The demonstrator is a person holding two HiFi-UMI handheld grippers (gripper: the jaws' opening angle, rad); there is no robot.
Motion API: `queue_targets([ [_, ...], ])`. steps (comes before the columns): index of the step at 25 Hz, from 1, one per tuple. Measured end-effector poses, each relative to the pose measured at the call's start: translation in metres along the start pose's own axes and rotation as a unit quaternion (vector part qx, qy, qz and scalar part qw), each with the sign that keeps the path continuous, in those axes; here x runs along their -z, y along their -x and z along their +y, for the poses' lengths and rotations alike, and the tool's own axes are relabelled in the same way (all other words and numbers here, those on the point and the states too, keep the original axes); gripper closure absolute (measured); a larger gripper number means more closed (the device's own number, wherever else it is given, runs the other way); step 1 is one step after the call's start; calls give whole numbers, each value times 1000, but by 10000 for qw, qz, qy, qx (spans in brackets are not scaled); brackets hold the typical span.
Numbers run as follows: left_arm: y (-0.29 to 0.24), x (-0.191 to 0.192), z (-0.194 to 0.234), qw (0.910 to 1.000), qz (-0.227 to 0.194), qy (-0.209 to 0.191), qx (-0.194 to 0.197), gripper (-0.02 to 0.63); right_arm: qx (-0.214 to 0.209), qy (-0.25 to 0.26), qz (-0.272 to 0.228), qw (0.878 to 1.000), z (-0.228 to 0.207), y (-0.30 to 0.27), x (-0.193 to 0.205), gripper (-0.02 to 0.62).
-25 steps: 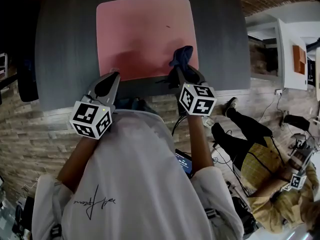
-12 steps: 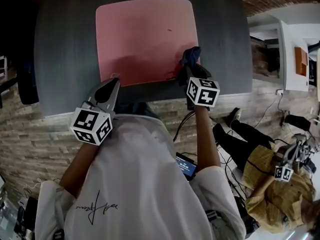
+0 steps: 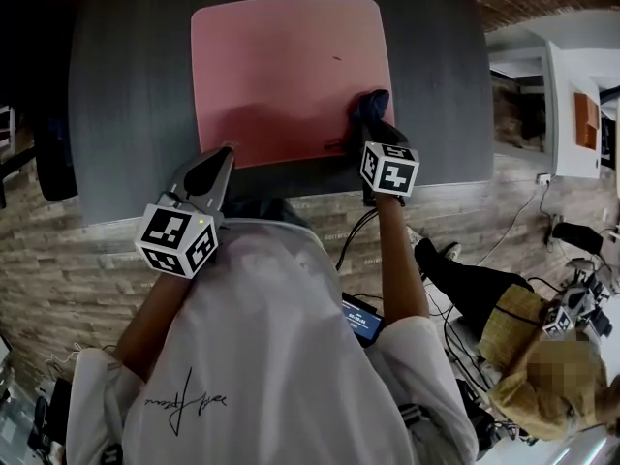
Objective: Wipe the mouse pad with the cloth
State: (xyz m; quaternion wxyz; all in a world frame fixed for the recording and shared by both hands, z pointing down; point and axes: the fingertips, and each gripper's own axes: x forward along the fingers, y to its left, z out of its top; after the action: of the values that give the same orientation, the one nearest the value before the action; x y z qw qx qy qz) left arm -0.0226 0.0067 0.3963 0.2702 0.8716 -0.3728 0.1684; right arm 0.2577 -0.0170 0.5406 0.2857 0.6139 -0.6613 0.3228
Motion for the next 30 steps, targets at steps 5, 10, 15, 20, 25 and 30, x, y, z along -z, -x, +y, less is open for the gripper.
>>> queue_targets([
  [5, -2, 0, 3, 10000, 12, 35, 5, 601, -18, 13, 51, 10000, 1, -4, 0, 495],
  [10, -2, 2, 8, 10000, 40, 66, 40, 601, 5, 31, 78, 10000, 8, -6, 1, 495],
  [15, 3, -1, 14, 10000, -7, 86, 33, 601, -41, -2, 77, 10000, 23, -6, 3, 495],
  [20, 7, -3, 21, 9997, -104, 210, -30, 601, -138, 81, 125, 9998, 39, -6, 7, 495],
  [25, 9, -3, 21, 9995, -149, 280, 12, 601, -242, 135, 107, 9996, 56, -7, 8, 495],
  [30, 10, -1, 20, 9993, -183, 340, 11, 601, -289, 134, 120, 9994, 64, -7, 11, 494],
])
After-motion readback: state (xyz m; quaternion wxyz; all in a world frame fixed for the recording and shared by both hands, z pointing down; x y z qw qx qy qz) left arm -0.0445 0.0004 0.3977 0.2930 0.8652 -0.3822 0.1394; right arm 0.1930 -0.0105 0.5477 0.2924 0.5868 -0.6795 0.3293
